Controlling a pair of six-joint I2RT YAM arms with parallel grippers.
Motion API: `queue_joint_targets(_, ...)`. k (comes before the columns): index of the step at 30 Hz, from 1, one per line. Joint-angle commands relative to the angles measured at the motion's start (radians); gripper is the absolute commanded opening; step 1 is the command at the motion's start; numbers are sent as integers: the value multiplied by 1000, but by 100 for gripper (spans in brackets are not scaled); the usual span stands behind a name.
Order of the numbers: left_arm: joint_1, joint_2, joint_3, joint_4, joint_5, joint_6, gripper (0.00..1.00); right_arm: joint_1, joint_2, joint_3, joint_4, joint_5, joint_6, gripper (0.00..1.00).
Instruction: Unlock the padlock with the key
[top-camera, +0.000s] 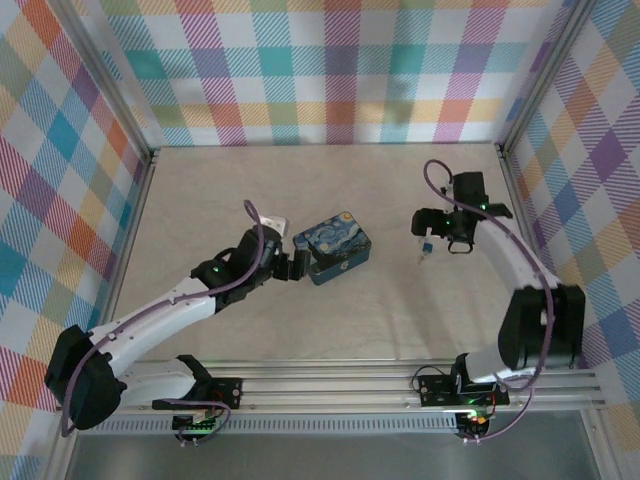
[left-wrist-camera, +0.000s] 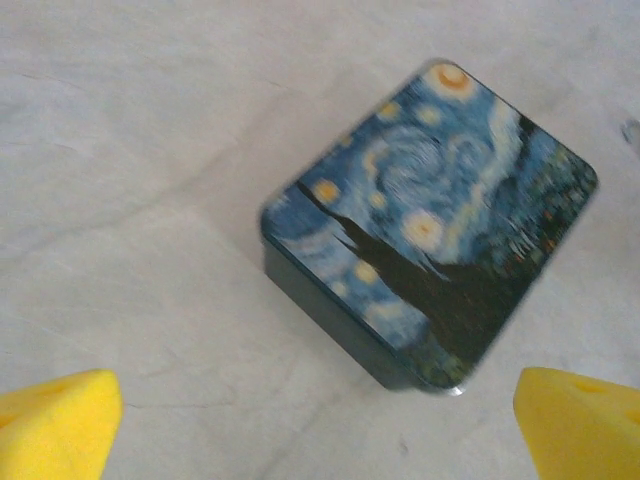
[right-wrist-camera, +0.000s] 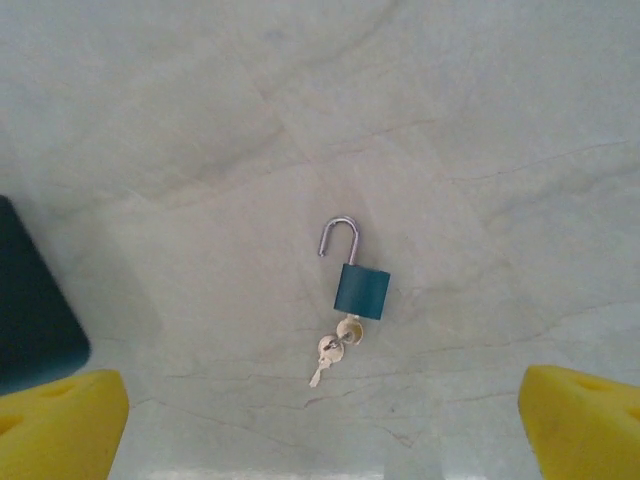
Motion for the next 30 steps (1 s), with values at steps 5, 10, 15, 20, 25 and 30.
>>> queue_joint_targets(5, 194, 4, -5, 157, -61, 97, 100, 5, -258, -403, 509, 99, 25, 100)
queue_joint_targets(10, 325, 35, -75, 267, -77, 174, 100, 5, -349, -636, 832, 168, -100, 100)
queue_joint_targets(15, 390, 171, -220, 593, -119, 274, 100, 4, -253, -690, 1045, 85, -129, 100)
queue_joint_targets(20, 396, 216, -252, 689, -104, 380, 100, 4, -128, -744, 1301, 89, -135, 100)
queue_joint_targets(25, 467, 195, -406, 949, -67, 387, 100, -10, -6, -789, 1533, 112, -138, 100)
queue_joint_targets(30, 616, 213, -509, 1115, 56, 249, 100, -22, 134, -808, 1715, 89, -136, 100)
